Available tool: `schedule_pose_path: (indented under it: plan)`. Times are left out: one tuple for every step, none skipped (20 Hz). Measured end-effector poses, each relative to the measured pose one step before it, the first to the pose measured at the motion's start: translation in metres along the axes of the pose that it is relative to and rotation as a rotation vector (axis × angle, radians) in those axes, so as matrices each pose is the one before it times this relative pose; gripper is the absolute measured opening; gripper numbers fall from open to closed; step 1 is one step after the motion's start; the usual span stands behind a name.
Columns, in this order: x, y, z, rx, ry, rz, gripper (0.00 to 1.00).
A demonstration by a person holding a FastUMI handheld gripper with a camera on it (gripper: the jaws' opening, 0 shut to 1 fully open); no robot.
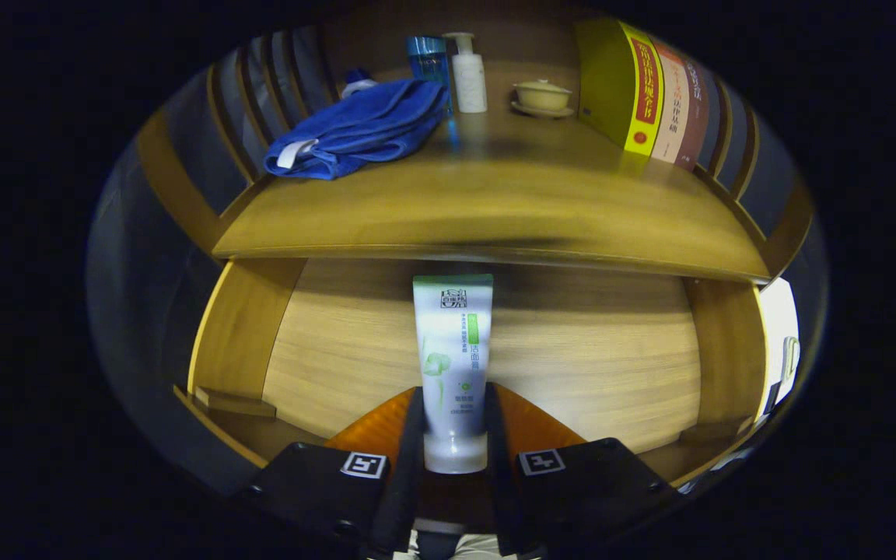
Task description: Pull open the drawer, take out the items inside it, and place them on the countertop above the cabinet.
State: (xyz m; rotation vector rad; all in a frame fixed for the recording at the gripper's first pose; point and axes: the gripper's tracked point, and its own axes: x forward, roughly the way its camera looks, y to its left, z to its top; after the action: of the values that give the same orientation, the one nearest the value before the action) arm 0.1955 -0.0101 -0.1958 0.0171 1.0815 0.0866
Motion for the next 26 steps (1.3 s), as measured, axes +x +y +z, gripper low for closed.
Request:
schedule_pose_path:
  plan:
    - [-0.00260,0.00156,0.00009,-0.00377,-0.00345,0.00446,0.48]
    - [-0.00400,0.00192,-0.00033,0.00715,-0.00359,0.00745,0.48]
    - [-0.00438,0.00171,0.00044,0.00720,-0.00752,0.01737,0.48]
    - [-0.00530,0.00218,0.00182,0.00736,-0.01216,0.01714,0.48]
    - [-0.00854,-0.00050,0.00439,-0.00129,-0.02847,0.00361,0.48]
    - [-0.00892,-0.00216,0.00436,-0.00414,-0.01998,-0.00402,0.48]
    - [-0.01212,-0.00032,0.00832,0.00351,-0.02650,0.00427,0.48]
    - [-0.00806,0.00017,0.01114,0.01135,-0.02032,0.01043,0.48]
    - [-0.00468,-0.00047,0.01531,0.01380,-0.01904,0.00282,0.48]
    - [-0.00059,-0.00397,0.01802,0.01215,-0.02108,-0.00990,0.48]
    - [0.00460,-0.00289,0.01964,0.00258,-0.02170,-0.02250,0.48]
    - [0.00680,-0.00520,0.02069,-0.01966,-0.01784,-0.02877,0.48]
    - [0.00879,-0.00596,0.01845,-0.01758,-0.01629,-0.03103,0.48]
    - [0.00809,-0.00319,0.01687,0.00467,-0.01924,-0.02965,0.48]
    - [0.01064,0.00435,0.01272,0.01338,-0.00688,-0.01045,0.48]
    - [0.01177,0.00591,0.00857,0.02285,0.00445,0.00730,0.48]
    - [0.00970,0.00635,0.00298,0.02549,0.01038,0.01572,0.48]
    - [0.01125,0.00579,0.00172,0.01637,0.01300,0.01236,0.48]
    - [0.00901,0.00148,-0.00172,0.00952,0.00673,-0.00393,0.48]
    - [0.00788,-0.00195,-0.00289,0.00208,0.01085,-0.01116,0.48]
    - [0.00651,-0.00110,-0.00256,0.00252,0.01395,-0.01753,0.49]
    - [0.00621,-0.00193,-0.00287,0.00306,0.01096,-0.01358,0.49]
    - [0.00426,-0.00154,-0.00201,0.00478,0.00736,-0.00899,0.50]
    - [0.00340,-0.00047,-0.00017,0.00564,-0.00744,-0.00516,0.50]
    - [0.00302,-0.00120,-0.00033,-0.00033,0.00172,-0.00133,0.51]
    - [0.00035,-0.00025,0.00249,-0.00672,-0.01231,0.00215,0.52]
